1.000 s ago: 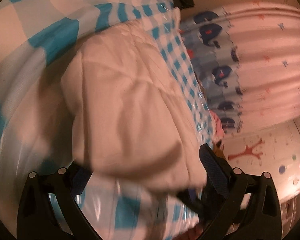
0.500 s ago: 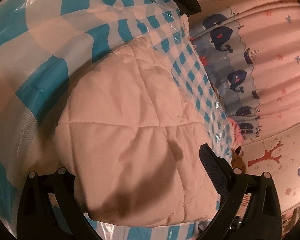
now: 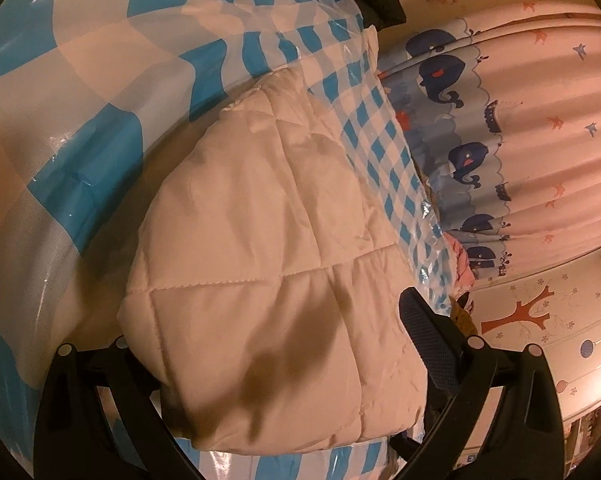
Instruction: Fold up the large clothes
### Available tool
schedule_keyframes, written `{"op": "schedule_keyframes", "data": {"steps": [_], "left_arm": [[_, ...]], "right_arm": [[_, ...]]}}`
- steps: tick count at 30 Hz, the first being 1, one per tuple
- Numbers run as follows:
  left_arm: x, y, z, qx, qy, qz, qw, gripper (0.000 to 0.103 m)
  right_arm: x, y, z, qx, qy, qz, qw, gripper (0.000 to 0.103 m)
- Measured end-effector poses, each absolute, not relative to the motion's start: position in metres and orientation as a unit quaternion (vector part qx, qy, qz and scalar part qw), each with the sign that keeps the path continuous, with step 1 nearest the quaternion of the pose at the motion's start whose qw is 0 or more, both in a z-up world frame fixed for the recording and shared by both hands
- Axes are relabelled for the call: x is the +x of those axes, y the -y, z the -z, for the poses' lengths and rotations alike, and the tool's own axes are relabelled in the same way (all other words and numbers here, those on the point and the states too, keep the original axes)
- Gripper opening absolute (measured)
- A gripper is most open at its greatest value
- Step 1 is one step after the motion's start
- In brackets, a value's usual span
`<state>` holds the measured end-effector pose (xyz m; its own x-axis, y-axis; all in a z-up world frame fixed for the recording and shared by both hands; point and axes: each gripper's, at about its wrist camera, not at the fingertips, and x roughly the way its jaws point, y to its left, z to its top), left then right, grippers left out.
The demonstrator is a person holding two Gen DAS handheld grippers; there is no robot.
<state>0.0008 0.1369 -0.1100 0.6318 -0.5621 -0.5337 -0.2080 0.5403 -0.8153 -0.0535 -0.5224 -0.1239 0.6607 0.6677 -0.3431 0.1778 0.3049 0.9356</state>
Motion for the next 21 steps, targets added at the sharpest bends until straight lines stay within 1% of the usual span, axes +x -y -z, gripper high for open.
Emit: {"op": "schedule_keyframes", "data": {"steps": [1, 2, 3, 4, 6, 8, 9, 12, 14, 18, 20, 21], "left_arm": [[0.003, -0.135, 0.111, -0.463, -0.418, 0.113, 0.774, 0.095], [0.005, -0.134, 0.112, -0.459, -0.422, 0.111, 0.774, 0.095], [0.006, -0.132, 0.112, -0.452, -0.426, 0.107, 0.776, 0.087], [0.008, -0.131, 0.113, -0.444, -0.43, 0.101, 0.779, 0.078], [0.012, -0.128, 0.116, -0.427, -0.447, 0.097, 0.78, 0.051], [0.014, -0.126, 0.115, -0.41, -0.452, 0.103, 0.785, 0.041], [0.014, -0.125, 0.113, -0.401, -0.453, 0.105, 0.789, 0.037], [0.009, -0.124, 0.105, -0.396, -0.446, 0.125, 0.793, 0.03], [0.001, -0.121, 0.094, -0.39, -0.439, 0.152, 0.795, 0.028], [-0.037, -0.109, 0.076, -0.372, -0.439, 0.198, 0.794, 0.026], [-0.06, -0.108, 0.076, -0.376, -0.444, 0.213, 0.785, 0.026], [-0.069, -0.107, 0.077, -0.376, -0.446, 0.216, 0.783, 0.026]], "right_arm": [[-0.05, 0.523, 0.124, 0.562, -0.379, -0.167, 0.716, 0.082], [-0.047, 0.522, 0.123, 0.554, -0.385, -0.167, 0.719, 0.065], [-0.044, 0.519, 0.123, 0.552, -0.387, -0.165, 0.72, 0.036], [-0.042, 0.518, 0.123, 0.554, -0.384, -0.17, 0.719, 0.032], [-0.042, 0.516, 0.12, 0.542, -0.378, -0.179, 0.729, 0.026], [-0.045, 0.514, 0.112, 0.527, -0.371, -0.188, 0.741, 0.024], [-0.047, 0.513, 0.104, 0.518, -0.365, -0.194, 0.749, 0.023], [-0.058, 0.511, 0.079, 0.497, -0.347, -0.215, 0.766, 0.021], [-0.07, 0.511, 0.064, 0.485, -0.34, -0.226, 0.773, 0.021], [-0.118, 0.524, 0.041, 0.466, -0.332, -0.237, 0.785, 0.021], [-0.147, 0.531, 0.04, 0.458, -0.338, -0.236, 0.787, 0.021], [-0.165, 0.534, 0.045, 0.45, -0.355, -0.237, 0.785, 0.021]]}}
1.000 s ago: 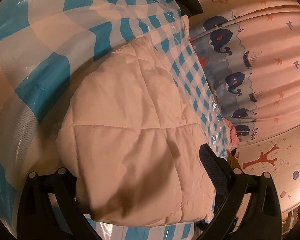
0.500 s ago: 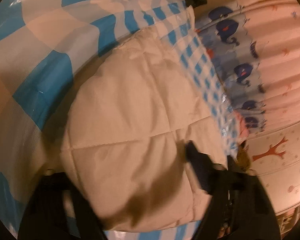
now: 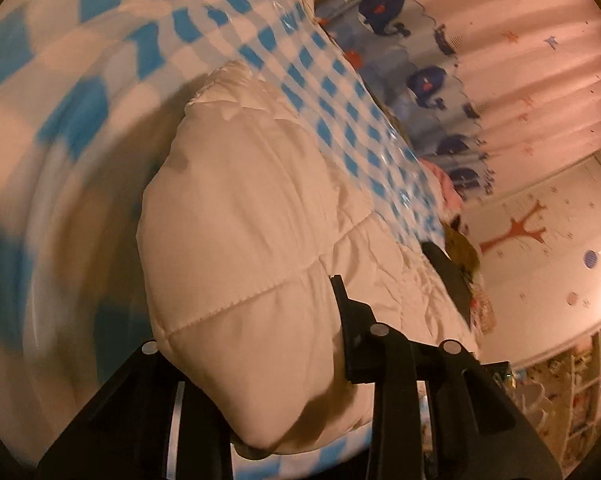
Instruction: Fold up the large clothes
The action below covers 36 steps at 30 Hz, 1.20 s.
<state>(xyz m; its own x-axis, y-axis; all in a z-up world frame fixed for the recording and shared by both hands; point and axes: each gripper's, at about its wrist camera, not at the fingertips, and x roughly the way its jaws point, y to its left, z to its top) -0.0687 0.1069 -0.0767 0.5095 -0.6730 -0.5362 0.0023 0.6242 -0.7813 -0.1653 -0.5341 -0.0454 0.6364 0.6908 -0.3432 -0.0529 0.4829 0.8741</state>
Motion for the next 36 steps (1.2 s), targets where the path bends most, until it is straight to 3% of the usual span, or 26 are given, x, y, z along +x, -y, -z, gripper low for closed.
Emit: {"op": "schedule_keyframes", "data": {"steps": [1, 3, 6, 7, 9, 11, 12, 13, 14, 15, 17, 20, 22, 24, 25, 26, 27, 29, 32, 36], "left_arm": [[-0.082, -0.107, 0.081, -0.373, -0.45, 0.214, 0.783, 0.027], [-0.093, -0.111, 0.094, -0.376, -0.459, 0.211, 0.776, 0.036], [-0.095, -0.119, 0.112, -0.406, -0.468, 0.198, 0.759, 0.051], [-0.093, -0.117, 0.113, -0.405, -0.468, 0.194, 0.761, 0.053], [-0.087, -0.111, 0.109, -0.393, -0.468, 0.181, 0.771, 0.07], [-0.081, -0.106, 0.11, -0.393, -0.471, 0.165, 0.772, 0.073], [-0.078, -0.104, 0.111, -0.389, -0.472, 0.162, 0.774, 0.071], [-0.076, -0.102, 0.111, -0.387, -0.47, 0.163, 0.776, 0.062], [-0.075, -0.099, 0.11, -0.379, -0.474, 0.163, 0.778, 0.041], [-0.077, -0.099, 0.104, -0.37, -0.467, 0.162, 0.786, 0.032], [-0.085, -0.097, 0.086, -0.343, -0.451, 0.17, 0.806, 0.025], [-0.1, -0.096, 0.073, -0.325, -0.442, 0.184, 0.816, 0.025], [-0.099, -0.093, 0.084, -0.31, -0.455, 0.185, 0.814, 0.029], [-0.096, -0.097, 0.102, -0.326, -0.467, 0.18, 0.802, 0.043], [-0.098, -0.1, 0.104, -0.335, -0.463, 0.179, 0.801, 0.046], [-0.098, -0.102, 0.102, -0.333, -0.459, 0.173, 0.805, 0.057], [-0.099, -0.103, 0.101, -0.329, -0.455, 0.168, 0.81, 0.067], [-0.097, -0.105, 0.098, -0.329, -0.442, 0.16, 0.819, 0.079], [-0.09, -0.108, 0.101, -0.354, -0.435, 0.161, 0.812, 0.083], [-0.089, -0.108, 0.102, -0.366, -0.426, 0.173, 0.809, 0.083]], "right_arm": [[-0.176, 0.536, 0.053, 0.446, -0.37, -0.234, 0.78, 0.024], [-0.191, 0.542, 0.07, 0.448, -0.393, -0.221, 0.772, 0.05], [-0.195, 0.56, 0.094, 0.501, -0.386, -0.207, 0.746, 0.068], [-0.192, 0.564, 0.099, 0.519, -0.374, -0.21, 0.739, 0.069], [-0.182, 0.564, 0.103, 0.535, -0.363, -0.216, 0.731, 0.069], [-0.168, 0.557, 0.103, 0.53, -0.361, -0.228, 0.733, 0.066], [-0.163, 0.552, 0.103, 0.526, -0.362, -0.228, 0.735, 0.045], [-0.163, 0.55, 0.1, 0.524, -0.358, -0.225, 0.739, 0.037], [-0.164, 0.549, 0.096, 0.523, -0.35, -0.227, 0.743, 0.031], [-0.171, 0.547, 0.085, 0.51, -0.339, -0.23, 0.756, 0.028], [-0.183, 0.546, 0.072, 0.493, -0.332, -0.232, 0.77, 0.027], [-0.198, 0.554, 0.074, 0.49, -0.336, -0.226, 0.772, 0.026], [-0.195, 0.563, 0.099, 0.499, -0.369, -0.205, 0.757, 0.03], [-0.203, 0.577, 0.112, 0.515, -0.372, -0.158, 0.757, 0.048], [-0.209, 0.582, 0.103, 0.503, -0.358, -0.129, 0.776, 0.049], [-0.213, 0.584, 0.091, 0.482, -0.348, -0.1, 0.798, 0.05], [-0.218, 0.582, 0.068, 0.439, -0.332, -0.054, 0.833, 0.061], [-0.207, 0.561, 0.031, 0.373, -0.313, -0.046, 0.872, 0.067], [-0.15, 0.48, -0.017, 0.245, -0.324, -0.091, 0.909, 0.073], [-0.066, 0.368, -0.015, 0.115, -0.379, -0.128, 0.909, 0.074]]}}
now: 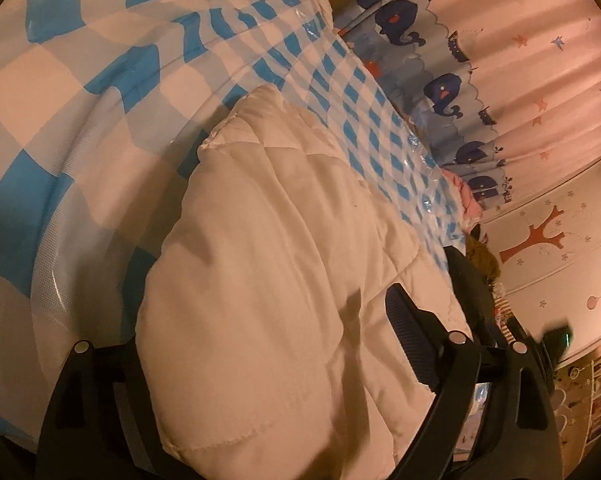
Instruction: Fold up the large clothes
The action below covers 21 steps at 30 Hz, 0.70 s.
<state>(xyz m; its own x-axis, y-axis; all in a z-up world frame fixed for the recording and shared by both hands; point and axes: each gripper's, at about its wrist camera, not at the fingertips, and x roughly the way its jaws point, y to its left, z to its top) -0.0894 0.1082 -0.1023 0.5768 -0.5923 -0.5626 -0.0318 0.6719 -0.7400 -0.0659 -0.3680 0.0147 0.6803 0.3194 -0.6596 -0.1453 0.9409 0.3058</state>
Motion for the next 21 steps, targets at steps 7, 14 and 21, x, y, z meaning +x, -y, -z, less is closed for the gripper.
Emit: {"op": "schedule_keyframes", "data": {"steps": [7, 14, 21], "left_arm": [[-0.09, -0.098, 0.097, -0.334, -0.415, 0.206, 0.821, 0.042], [-0.094, -0.106, 0.105, -0.359, -0.433, 0.195, 0.803, 0.057], [-0.099, -0.087, 0.104, -0.336, -0.434, 0.178, 0.817, 0.076]], "right_arm": [[0.029, 0.304, 0.099, 0.01, -0.498, -0.062, 0.865, 0.076], [-0.036, 0.296, 0.028, 0.003, -0.429, -0.081, 0.9, 0.078], [-0.045, 0.272, 0.066, -0.053, -0.47, -0.084, 0.877, 0.085]]}}
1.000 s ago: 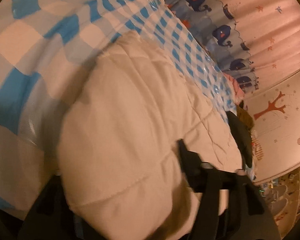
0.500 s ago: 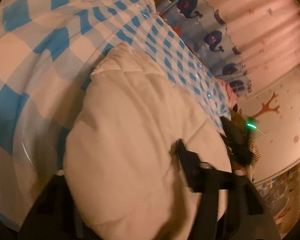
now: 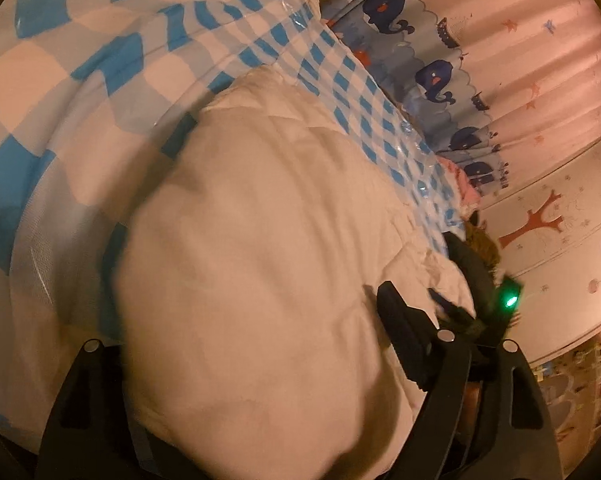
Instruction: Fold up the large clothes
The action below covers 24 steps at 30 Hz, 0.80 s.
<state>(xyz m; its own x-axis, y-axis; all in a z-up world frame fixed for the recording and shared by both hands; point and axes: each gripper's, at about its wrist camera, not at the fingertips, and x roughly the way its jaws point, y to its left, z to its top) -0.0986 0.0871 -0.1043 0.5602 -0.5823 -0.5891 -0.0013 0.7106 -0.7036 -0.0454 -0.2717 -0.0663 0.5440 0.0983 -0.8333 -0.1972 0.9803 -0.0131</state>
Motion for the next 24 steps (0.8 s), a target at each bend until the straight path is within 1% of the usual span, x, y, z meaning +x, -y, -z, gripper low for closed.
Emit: {"op": "schedule_keyframes", "data": {"steps": [2, 4, 5, 7, 8, 10, 12, 14, 16, 17, 21, 22, 24], "left_arm": [[-0.102, -0.085, 0.103, -0.327, -0.432, 0.17, 0.823, 0.078], [-0.104, -0.083, 0.101, -0.313, -0.428, 0.165, 0.831, 0.079], [-0.105, -0.081, 0.099, -0.299, -0.424, 0.156, 0.84, 0.079], [-0.107, -0.077, 0.094, -0.281, -0.417, 0.146, 0.852, 0.08], [-0.109, -0.074, 0.09, -0.267, -0.41, 0.141, 0.861, 0.08], [-0.111, -0.071, 0.085, -0.249, -0.404, 0.135, 0.869, 0.08], [-0.114, -0.068, 0.08, -0.232, -0.395, 0.13, 0.879, 0.08], [-0.116, -0.065, 0.074, -0.213, -0.383, 0.123, 0.891, 0.08], [-0.117, -0.059, 0.073, -0.198, -0.386, 0.12, 0.893, 0.08], [-0.117, -0.058, 0.074, -0.195, -0.389, 0.117, 0.892, 0.08], [-0.119, -0.056, 0.071, -0.188, -0.389, 0.114, 0.895, 0.08], [-0.12, -0.056, 0.07, -0.188, -0.389, 0.115, 0.895, 0.08], [-0.121, -0.057, 0.07, -0.191, -0.391, 0.115, 0.893, 0.08]], "right_arm": [[-0.054, 0.274, 0.047, -0.027, -0.454, -0.097, 0.885, 0.084], [-0.051, 0.265, 0.026, -0.046, -0.431, -0.099, 0.896, 0.086], [-0.041, 0.261, 0.02, -0.055, -0.427, -0.094, 0.898, 0.088], [0.003, 0.256, 0.019, -0.056, -0.437, -0.072, 0.895, 0.089], [0.021, 0.255, 0.024, -0.051, -0.445, -0.067, 0.892, 0.089], [0.07, 0.245, 0.058, -0.051, -0.492, -0.046, 0.868, 0.089], [0.096, 0.239, 0.105, -0.059, -0.547, -0.045, 0.834, 0.097], [0.1, 0.241, 0.109, -0.049, -0.551, -0.045, 0.832, 0.097], [0.094, 0.246, 0.097, -0.043, -0.552, -0.053, 0.831, 0.097], [0.081, 0.25, 0.082, -0.036, -0.54, -0.059, 0.839, 0.097], [-0.004, 0.25, 0.027, -0.058, -0.454, -0.077, 0.886, 0.097], [-0.033, 0.251, 0.02, -0.065, -0.436, -0.074, 0.895, 0.097], [-0.07, 0.252, 0.025, -0.077, -0.425, -0.065, 0.9, 0.097]]}}
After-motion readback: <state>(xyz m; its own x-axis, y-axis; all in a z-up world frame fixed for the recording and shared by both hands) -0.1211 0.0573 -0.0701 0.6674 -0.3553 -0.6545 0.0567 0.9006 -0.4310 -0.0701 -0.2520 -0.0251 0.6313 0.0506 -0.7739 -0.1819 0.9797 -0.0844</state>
